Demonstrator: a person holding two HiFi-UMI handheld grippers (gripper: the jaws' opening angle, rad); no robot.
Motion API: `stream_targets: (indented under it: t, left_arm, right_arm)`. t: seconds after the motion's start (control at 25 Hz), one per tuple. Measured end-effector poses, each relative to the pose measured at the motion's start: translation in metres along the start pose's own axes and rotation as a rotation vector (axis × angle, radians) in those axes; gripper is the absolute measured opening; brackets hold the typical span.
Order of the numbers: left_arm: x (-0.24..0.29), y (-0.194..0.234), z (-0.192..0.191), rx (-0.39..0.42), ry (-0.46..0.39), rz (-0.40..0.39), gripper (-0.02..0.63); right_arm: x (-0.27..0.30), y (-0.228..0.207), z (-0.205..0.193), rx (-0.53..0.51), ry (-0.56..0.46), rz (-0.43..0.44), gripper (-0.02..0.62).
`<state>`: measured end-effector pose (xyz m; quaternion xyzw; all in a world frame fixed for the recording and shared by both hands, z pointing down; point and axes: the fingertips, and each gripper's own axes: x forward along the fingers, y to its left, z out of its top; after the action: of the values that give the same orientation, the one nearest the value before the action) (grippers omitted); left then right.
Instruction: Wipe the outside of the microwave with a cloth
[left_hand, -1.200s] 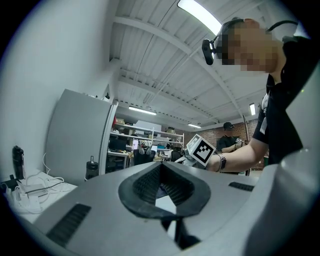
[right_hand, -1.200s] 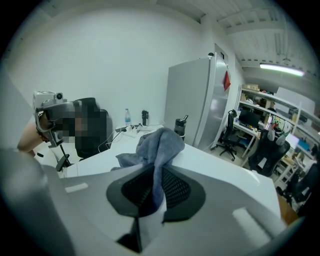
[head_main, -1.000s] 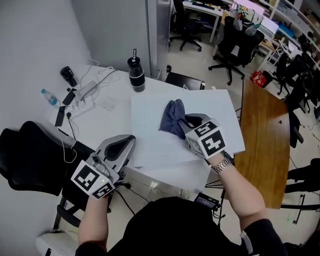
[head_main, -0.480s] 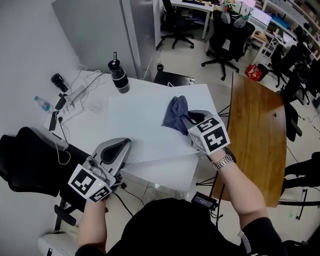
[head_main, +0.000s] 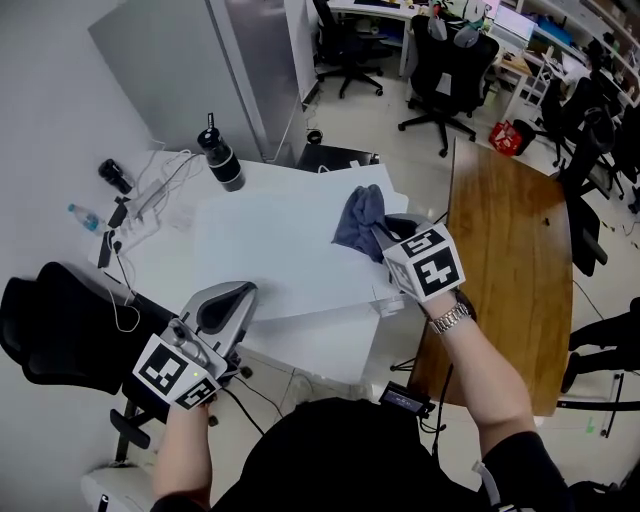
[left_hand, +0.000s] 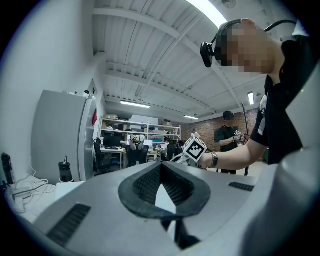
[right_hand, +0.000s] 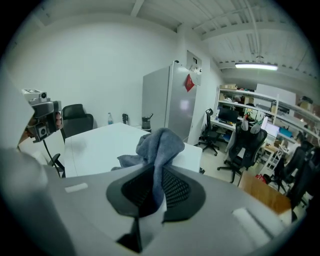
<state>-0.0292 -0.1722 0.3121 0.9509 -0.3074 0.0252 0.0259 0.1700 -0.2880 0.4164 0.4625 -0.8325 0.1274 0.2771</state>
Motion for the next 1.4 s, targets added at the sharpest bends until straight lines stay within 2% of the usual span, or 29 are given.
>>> stream_targets:
  t: [0.72,1.0,1.4]
  left_arm:
    - [0.042,-0.040,-0.005,0.021,0.055,0.036,0.005]
    - [0.057,-0.050,-0.006,0.032,0.089,0.045,0.005]
    - [0.076,-0.056,-0.016,0.033,0.134,0.045,0.005]
  right_arm:
    - [-0.022,-0.083,-0.036,0.063,-0.054,-0.036,0.051]
    - [-0.011,-0.094,-0.055,0.106,-0.098,0.002,0.051]
    - [0.026,-0.097,-0.103,0.192,-0.102,0.067,0.049]
